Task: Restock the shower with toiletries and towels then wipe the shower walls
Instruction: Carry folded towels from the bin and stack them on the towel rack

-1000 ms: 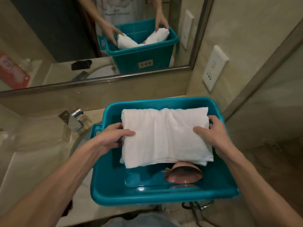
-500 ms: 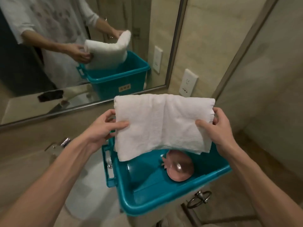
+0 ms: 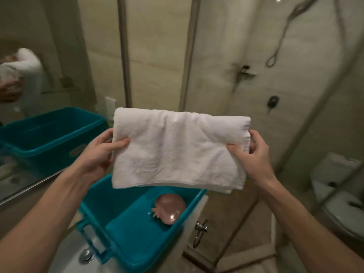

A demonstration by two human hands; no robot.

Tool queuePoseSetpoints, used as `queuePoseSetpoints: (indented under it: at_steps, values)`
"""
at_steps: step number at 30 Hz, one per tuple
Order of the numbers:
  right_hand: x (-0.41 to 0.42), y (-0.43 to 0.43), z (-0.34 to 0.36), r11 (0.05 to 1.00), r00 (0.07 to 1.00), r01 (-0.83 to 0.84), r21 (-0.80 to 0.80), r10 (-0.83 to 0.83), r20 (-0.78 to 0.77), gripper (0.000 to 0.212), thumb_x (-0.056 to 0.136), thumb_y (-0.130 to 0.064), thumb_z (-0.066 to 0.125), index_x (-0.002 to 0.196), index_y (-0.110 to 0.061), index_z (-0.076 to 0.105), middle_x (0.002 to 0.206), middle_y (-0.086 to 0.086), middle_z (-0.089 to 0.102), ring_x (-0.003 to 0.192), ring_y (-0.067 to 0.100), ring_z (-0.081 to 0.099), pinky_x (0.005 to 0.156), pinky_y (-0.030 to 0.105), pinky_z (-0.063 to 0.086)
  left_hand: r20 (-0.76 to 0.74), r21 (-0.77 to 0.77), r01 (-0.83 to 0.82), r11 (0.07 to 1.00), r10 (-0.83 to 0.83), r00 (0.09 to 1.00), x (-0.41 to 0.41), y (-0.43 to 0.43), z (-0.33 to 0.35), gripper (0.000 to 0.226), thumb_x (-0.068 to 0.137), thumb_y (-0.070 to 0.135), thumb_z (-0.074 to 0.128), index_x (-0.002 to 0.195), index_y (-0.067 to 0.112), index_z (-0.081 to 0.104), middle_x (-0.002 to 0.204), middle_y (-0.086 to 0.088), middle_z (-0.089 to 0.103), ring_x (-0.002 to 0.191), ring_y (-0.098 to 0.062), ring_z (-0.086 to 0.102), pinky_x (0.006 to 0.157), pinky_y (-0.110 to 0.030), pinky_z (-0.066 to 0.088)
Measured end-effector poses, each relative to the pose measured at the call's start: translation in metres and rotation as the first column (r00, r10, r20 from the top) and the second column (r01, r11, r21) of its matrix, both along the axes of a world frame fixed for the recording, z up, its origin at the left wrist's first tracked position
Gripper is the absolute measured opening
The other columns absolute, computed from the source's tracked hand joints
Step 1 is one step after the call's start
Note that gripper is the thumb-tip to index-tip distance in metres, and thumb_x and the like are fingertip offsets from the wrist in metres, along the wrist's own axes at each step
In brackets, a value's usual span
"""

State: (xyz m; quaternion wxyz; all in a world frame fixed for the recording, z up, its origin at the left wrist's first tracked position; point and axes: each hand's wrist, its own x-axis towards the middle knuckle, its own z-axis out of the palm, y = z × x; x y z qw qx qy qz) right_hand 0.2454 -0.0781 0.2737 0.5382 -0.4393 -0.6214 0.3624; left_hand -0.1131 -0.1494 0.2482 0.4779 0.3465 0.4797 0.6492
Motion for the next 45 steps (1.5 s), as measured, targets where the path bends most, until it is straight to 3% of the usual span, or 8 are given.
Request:
queuePoseSetpoints:
  at_steps: [7, 11, 14, 24, 28, 31, 37, 45]
  values:
    - [0.147, -0.088, 0.020, 0.941, 0.942, 0.333, 0.058, -0.329, -0.068, 0.038, 0.083, -0.007, 0.079, 0.113, -0.023, 0.064, 0.105, 0.001, 0.075, 0.094, 0.018, 0.074, 0.074, 0.037, 0.061, -0.144, 0.081, 0.361, 0.929, -0.348, 0.926, 0.124, 0.039, 0.036, 0.061, 0.067, 0.021, 0.083, 0.126, 0.017, 0.066, 0.125, -0.018, 0.068, 0.097, -0.027, 0.070, 0.083, -0.039, 0.058]
    - [0.228, -0.166, 0.034, 0.882, 0.888, 0.460, 0.103, -0.455, -0.071, 0.040, 0.082, 0.000, 0.078, 0.116, -0.013, 0.063, 0.104, 0.006, 0.075, 0.092, 0.019, 0.074, 0.069, 0.027, 0.060, -0.194, 0.097, 0.509, 0.855, -0.485, 0.853, 0.210, 0.035, 0.049, 0.095, 0.031, 0.041, 0.101, 0.118, 0.021, 0.070, 0.118, -0.014, 0.072, 0.096, -0.026, 0.072, 0.083, -0.041, 0.060]
    - [0.277, -0.229, 0.042, 0.845, 0.853, 0.521, 0.124, -0.521, -0.030, 0.036, 0.081, 0.001, 0.078, 0.111, -0.016, 0.065, 0.099, 0.003, 0.076, 0.090, 0.019, 0.074, 0.067, 0.029, 0.061, -0.193, 0.111, 0.579, 0.808, -0.554, 0.810, 0.275, 0.014, 0.052, 0.099, 0.026, 0.042, 0.101, 0.117, 0.021, 0.071, 0.114, -0.009, 0.074, 0.089, -0.023, 0.074, 0.071, -0.032, 0.063]
    - [0.405, -0.384, 0.031, 0.698, 0.699, 0.709, 0.098, -0.714, 0.026, 0.035, 0.079, -0.009, 0.082, 0.107, -0.022, 0.067, 0.097, -0.005, 0.075, 0.086, 0.010, 0.073, 0.066, 0.030, 0.062, -0.246, 0.046, 0.791, 0.611, -0.760, 0.601, 0.445, -0.060, 0.034, 0.056, 0.069, 0.016, 0.076, 0.124, 0.018, 0.067, 0.123, -0.018, 0.069, 0.100, -0.034, 0.071, 0.078, -0.040, 0.062]
    - [0.434, -0.427, 0.018, 0.608, 0.609, 0.793, 0.044, -0.793, -0.015, 0.035, 0.081, -0.008, 0.081, 0.110, -0.022, 0.066, 0.099, -0.003, 0.074, 0.089, 0.014, 0.073, 0.072, 0.037, 0.062, -0.255, 0.034, 0.859, 0.510, -0.827, 0.501, 0.497, -0.081, 0.029, 0.063, 0.069, 0.016, 0.080, 0.130, 0.019, 0.063, 0.124, -0.016, 0.070, 0.107, -0.036, 0.070, 0.079, -0.040, 0.062]
    - [0.440, -0.460, 0.013, 0.528, 0.528, 0.849, 0.013, -0.847, -0.059, 0.035, 0.082, -0.007, 0.079, 0.109, -0.025, 0.066, 0.100, -0.005, 0.075, 0.089, 0.012, 0.073, 0.067, 0.027, 0.062, -0.294, 0.026, 0.906, 0.423, -0.863, 0.411, 0.530, -0.089, 0.032, 0.057, 0.078, 0.010, 0.078, 0.131, 0.023, 0.063, 0.125, -0.013, 0.070, 0.113, -0.036, 0.068, 0.093, -0.050, 0.054]
    - [0.434, -0.523, 0.010, 0.312, 0.309, 0.949, -0.040, -0.949, -0.061, 0.043, 0.082, -0.017, 0.080, 0.110, -0.042, 0.061, 0.107, -0.018, 0.072, 0.093, 0.001, 0.071, 0.072, 0.024, 0.055, -0.341, 0.017, 0.975, 0.221, -0.915, 0.214, 0.589, -0.115, 0.040, 0.048, 0.088, 0.011, 0.066, 0.134, 0.023, 0.060, 0.126, -0.007, 0.070, 0.114, -0.032, 0.068, 0.099, -0.052, 0.050]
    - [0.422, -0.590, -0.002, -0.006, -0.014, 0.989, -0.149, -0.998, -0.059, 0.062, 0.087, -0.016, 0.077, 0.141, -0.027, 0.049, 0.120, -0.011, 0.064, 0.104, 0.009, 0.064, 0.079, 0.032, 0.055, -0.383, -0.016, 1.000, -0.020, -0.923, -0.025, 0.668, -0.159, 0.037, 0.034, 0.097, 0.018, 0.063, 0.128, 0.032, 0.061, 0.117, -0.004, 0.074, 0.105, -0.025, 0.071, 0.089, -0.043, 0.057]
